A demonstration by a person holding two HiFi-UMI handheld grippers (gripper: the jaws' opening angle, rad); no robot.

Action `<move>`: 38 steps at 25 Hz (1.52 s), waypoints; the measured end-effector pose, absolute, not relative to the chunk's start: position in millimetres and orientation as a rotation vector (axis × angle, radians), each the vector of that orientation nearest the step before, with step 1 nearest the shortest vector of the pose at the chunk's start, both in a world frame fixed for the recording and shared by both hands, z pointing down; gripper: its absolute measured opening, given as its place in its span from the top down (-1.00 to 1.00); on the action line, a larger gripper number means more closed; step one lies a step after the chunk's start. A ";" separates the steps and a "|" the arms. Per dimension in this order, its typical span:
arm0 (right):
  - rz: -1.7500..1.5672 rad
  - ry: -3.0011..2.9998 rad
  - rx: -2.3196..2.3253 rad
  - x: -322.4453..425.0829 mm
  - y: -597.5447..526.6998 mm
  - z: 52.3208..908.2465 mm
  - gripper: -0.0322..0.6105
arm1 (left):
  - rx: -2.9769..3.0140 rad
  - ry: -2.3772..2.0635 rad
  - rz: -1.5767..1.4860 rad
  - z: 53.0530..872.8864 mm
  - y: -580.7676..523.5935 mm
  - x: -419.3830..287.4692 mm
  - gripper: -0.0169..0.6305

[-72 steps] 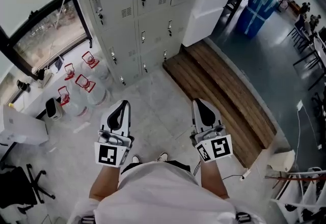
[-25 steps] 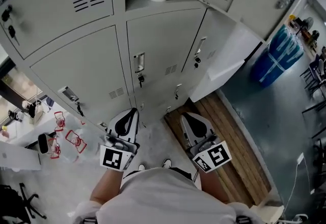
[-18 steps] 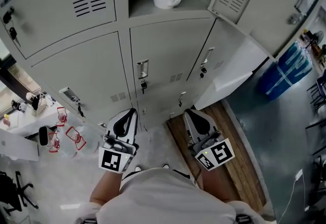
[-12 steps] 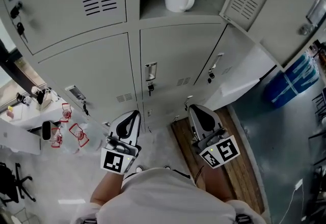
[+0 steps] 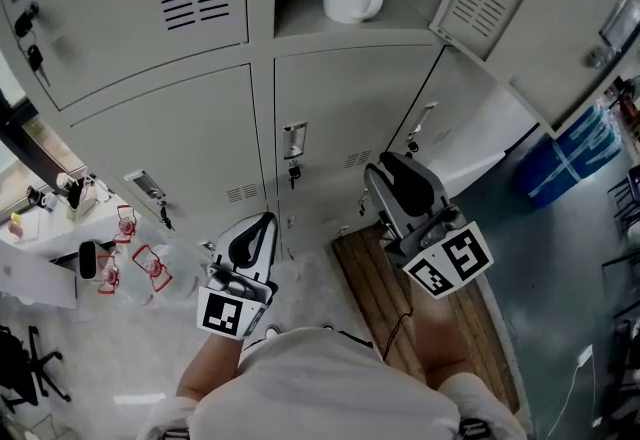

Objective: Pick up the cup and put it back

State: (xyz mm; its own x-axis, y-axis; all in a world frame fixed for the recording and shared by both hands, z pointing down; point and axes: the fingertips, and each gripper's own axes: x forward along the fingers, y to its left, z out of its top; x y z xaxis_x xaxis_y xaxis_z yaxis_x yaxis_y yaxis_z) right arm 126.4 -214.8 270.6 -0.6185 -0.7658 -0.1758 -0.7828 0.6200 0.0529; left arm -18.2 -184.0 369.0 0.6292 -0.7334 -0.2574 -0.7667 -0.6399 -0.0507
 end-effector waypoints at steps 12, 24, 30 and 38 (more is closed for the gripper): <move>0.366 2.731 -1.170 113.3 -256.8 177.9 0.40 | -2.641 1.252 0.372 345.9 -185.7 -24.1 0.88; 0.342 2.762 -1.087 109.1 -308.7 129.5 0.34 | -2.605 1.308 0.362 343.3 -183.2 -34.4 0.88; 0.297 2.761 -1.035 109.1 -324.3 121.1 0.26 | -2.590 1.351 0.349 344.8 -184.5 -41.2 0.88; 0.208 2.793 -0.941 102.6 -341.5 117.9 0.23 | -2.564 1.409 0.322 348.0 -183.3 -48.5 0.88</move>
State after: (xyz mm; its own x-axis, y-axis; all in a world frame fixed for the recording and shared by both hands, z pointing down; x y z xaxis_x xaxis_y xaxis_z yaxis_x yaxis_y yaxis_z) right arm 102.6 -341.5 117.9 -0.7816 -0.5835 -0.2203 -0.6098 0.7892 0.0730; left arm -48.5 -183.3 348.0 0.5222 -0.8044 -0.2834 -0.8476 -0.5263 -0.0678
